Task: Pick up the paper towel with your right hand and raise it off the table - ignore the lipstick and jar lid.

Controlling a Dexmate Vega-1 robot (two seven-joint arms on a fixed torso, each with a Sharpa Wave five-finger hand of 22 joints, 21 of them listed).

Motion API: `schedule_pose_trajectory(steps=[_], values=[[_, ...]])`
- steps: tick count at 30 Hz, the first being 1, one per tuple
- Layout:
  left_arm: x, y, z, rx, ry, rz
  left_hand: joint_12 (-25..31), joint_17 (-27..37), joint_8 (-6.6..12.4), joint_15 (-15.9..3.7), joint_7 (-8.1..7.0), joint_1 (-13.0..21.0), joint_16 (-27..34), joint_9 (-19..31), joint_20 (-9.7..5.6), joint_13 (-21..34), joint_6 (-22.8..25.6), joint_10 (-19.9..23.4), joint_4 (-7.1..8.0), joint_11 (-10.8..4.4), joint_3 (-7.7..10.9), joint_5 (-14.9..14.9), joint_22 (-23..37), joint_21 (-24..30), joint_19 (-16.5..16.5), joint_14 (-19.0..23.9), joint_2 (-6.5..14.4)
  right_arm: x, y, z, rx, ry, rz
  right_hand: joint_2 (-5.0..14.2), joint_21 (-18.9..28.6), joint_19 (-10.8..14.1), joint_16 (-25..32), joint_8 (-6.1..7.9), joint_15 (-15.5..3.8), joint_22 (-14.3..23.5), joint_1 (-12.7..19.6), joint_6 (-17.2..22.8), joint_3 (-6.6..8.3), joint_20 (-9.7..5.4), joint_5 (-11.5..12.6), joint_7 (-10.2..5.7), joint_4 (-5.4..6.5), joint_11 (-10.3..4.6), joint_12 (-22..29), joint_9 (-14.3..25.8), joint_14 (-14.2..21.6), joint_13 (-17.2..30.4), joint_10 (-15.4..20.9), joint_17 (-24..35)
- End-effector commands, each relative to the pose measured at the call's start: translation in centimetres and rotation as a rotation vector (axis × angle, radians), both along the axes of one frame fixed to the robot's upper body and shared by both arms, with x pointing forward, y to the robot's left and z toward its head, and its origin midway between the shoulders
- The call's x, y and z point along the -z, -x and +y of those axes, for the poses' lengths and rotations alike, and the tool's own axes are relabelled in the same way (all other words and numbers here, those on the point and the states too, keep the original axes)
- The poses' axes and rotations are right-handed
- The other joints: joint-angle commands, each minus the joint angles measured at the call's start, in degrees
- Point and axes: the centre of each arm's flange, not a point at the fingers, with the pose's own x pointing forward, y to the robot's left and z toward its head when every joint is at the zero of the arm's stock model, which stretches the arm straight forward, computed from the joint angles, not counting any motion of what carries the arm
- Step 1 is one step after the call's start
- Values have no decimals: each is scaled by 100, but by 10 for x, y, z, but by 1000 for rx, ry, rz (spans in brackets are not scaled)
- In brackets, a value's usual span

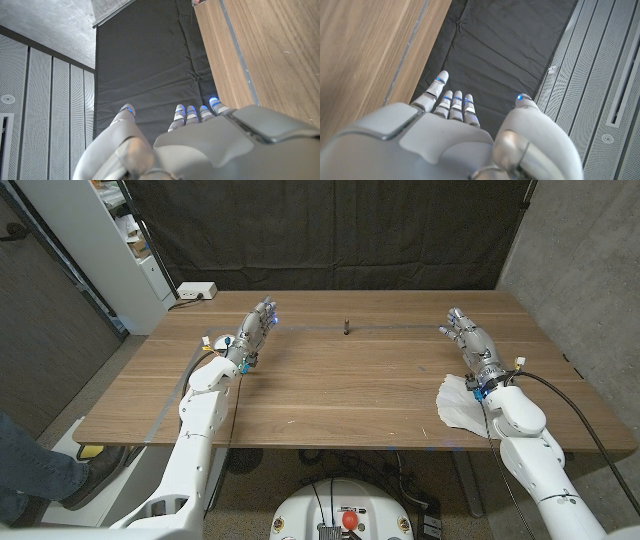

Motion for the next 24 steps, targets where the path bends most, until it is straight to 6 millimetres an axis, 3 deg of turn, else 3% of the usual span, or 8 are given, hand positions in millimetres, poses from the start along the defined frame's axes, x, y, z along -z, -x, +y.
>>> schedule_pose_trajectory(steps=[1,24], values=[[-1,0,-4,2,-5,0,17,15,-11,30,22,14,16,21,33,-5,43,1,-36,-6,8,-4,7,-29,-763,-77,51,3,7,-6,10,6,-1,56,-35,47,-2,50,8,21,-10,38,-8,5,33,-14,1,25,-32,3,54,1,33,-6],[-5,-4,-14,24,-8,-9,28,16,-2,27,39,7,18,22,40,-16,92,33,-55,-12,0,-10,10,-97,-793,-62,67,11,29,-20,38,11,-12,69,-106,92,-18,52,5,22,-18,42,-21,3,46,-14,-6,31,-79,-22,75,3,70,-29]])
